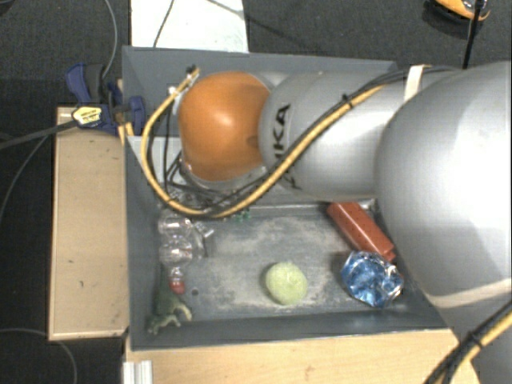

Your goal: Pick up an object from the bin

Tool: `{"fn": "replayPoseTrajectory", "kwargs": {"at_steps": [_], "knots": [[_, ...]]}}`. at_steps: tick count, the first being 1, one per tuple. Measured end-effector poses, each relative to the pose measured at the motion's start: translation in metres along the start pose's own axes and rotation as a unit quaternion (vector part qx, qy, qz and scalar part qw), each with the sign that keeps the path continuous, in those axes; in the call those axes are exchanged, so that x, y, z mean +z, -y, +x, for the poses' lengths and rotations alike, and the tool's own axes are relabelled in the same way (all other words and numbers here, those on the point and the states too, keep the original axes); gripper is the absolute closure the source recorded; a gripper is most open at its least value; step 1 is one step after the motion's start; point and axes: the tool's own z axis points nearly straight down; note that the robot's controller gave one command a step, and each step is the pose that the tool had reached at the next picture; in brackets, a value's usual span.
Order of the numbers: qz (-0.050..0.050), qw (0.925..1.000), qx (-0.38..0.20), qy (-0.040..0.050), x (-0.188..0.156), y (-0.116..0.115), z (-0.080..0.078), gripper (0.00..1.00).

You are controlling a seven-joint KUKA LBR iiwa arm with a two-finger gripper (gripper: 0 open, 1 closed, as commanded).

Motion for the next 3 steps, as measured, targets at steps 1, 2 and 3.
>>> {"fn": "replayPoseTrajectory", "kwargs": {"at_steps": [1, 2, 3], "knots": [[-0.002, 0.996, -0.089, -0.006, 0.066, -0.007, 0.012, 0.0], [0.002, 0.9729, -0.231, 0.001, 0.063, 0.007, -0.003, 1.0], [0.001, 0.9732, -0.23, 0.0009, 0.062, 0.007, -0.003, 1.0]]}}
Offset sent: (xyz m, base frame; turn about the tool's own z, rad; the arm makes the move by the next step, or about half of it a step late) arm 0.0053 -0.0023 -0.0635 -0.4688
